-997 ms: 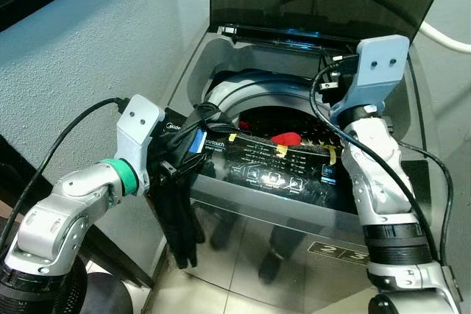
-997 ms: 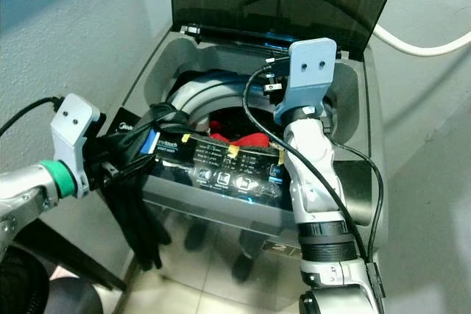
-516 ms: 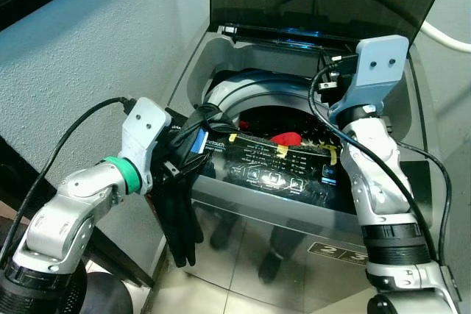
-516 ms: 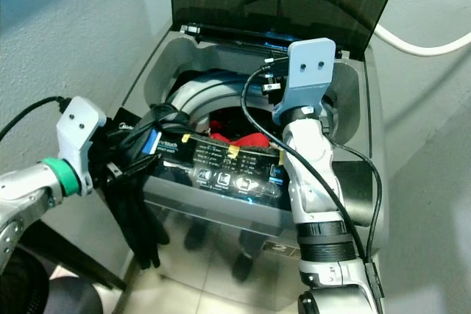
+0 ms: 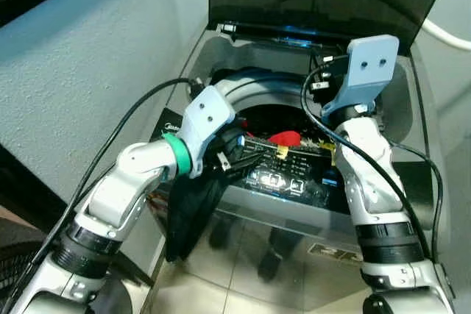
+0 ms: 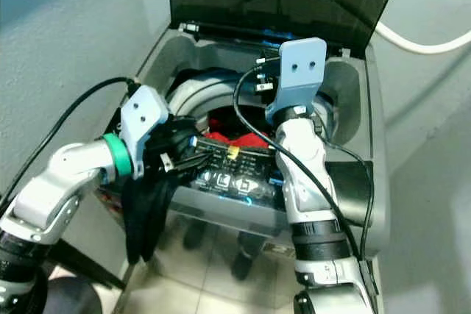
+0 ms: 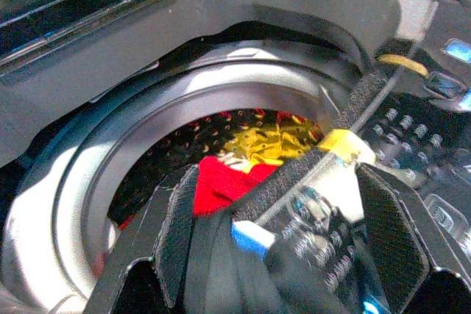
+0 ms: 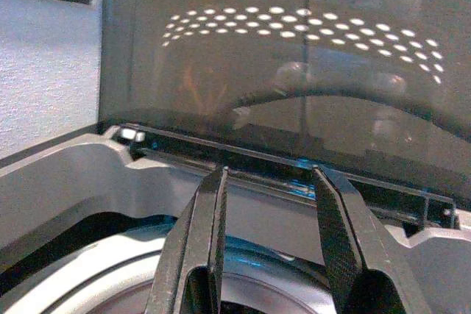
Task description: Clothes washing
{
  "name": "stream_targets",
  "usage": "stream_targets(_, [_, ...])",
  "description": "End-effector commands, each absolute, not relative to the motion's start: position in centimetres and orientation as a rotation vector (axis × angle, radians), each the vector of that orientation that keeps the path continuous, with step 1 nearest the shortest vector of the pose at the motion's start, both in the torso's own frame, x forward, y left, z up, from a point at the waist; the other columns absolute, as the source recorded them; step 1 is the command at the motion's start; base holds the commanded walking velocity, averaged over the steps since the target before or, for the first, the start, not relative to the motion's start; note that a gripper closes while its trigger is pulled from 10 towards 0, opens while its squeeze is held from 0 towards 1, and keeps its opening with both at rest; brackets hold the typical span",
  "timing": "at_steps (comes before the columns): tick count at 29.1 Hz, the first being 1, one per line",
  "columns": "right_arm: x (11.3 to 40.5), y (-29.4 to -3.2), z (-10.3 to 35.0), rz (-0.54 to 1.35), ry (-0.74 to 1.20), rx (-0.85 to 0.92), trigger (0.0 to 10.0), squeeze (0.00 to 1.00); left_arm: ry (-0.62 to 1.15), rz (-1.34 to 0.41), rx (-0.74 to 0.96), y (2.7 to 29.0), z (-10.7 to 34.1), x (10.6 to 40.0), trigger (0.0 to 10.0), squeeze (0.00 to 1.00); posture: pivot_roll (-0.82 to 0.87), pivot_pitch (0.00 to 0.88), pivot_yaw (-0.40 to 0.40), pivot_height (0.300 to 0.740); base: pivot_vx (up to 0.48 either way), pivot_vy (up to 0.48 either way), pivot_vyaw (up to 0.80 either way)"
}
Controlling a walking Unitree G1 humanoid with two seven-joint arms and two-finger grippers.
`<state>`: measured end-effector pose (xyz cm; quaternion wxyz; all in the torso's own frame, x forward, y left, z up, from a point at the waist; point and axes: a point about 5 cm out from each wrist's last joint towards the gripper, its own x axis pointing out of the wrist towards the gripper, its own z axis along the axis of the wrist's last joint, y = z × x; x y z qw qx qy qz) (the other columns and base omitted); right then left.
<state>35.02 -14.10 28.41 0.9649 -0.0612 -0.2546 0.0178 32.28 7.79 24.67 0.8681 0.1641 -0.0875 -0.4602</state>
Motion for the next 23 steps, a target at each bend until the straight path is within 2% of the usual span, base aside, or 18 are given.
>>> stream_targets(1, [35.0, -13.8, 28.4, 0.041, -0.519, -0.126, 10.0, 0.0, -0.247, -1.038, 0.357, 5.7, 25.7, 32.3, 10.0, 0.0, 0.1, 0.103, 0.069, 0.74, 0.0, 0.0, 0.0])
stream_targets(6, [35.0, -13.6, 28.4, 0.044, -0.522, -0.126, 10.0, 0.0, -0.334, -1.114, 0.34, 3.6, 27.7, 32.6, 10.0, 0.0, 0.1, 0.101, 0.07, 0.74, 0.0, 0.0, 0.0])
stream_targets(14, [34.8, -13.1, 28.4, 0.075, -0.538, -0.125, 10.0, 0.0, -0.449, -1.184, 0.217, 2.4, 31.1, 32.6, 10.0, 0.0, 0.1, 0.1, 0.071, 0.74, 0.0, 0.0, 0.0])
stream_targets(18, [34.5, -12.7, 28.5, 0.121, -0.556, -0.13, 10.0, 0.0, -0.456, -1.143, 0.289, 2.8, 31.5, 32.8, 10.0, 0.0, 0.1, 0.099, 0.079, 0.74, 0.0, 0.0, 0.0])
stream_targets(19, [34.4, -12.7, 28.4, 0.132, -0.559, -0.141, 10.0, 0.0, -0.421, -1.129, 0.38, 3.6, 30.8, 32.6, 10.0, 0.0, 0.1, 0.1, 0.081, 0.74, 0.0, 0.0, 0.0])
stream_targets(20, [34.4, -12.7, 28.4, 0.132, -0.559, -0.141, 10.0, 0.0, -0.421, -1.129, 0.38, 3.6, 30.8, 32.6, 10.0, 0.0, 0.1, 0.1, 0.081, 0.74, 0.0, 0.0, 0.0])
stream_targets(22, [34.1, -13.0, 28.1, 0.131, -0.554, -0.155, 10.0, 0.0, -0.327, -1.195, 0.507, 6.6, 28.9, 30.7, 10.0, 0.0, 0.11, 0.103, 0.086, 0.74, 0.0, 0.0, 0.0])
stream_targets(23, [34.1, -13.0, 28.1, 0.131, -0.554, -0.155, 10.0, 0.0, -0.327, -1.195, 0.507, 6.6, 28.9, 30.7, 10.0, 0.0, 0.11, 0.103, 0.086, 0.74, 0.0, 0.0, 0.0])
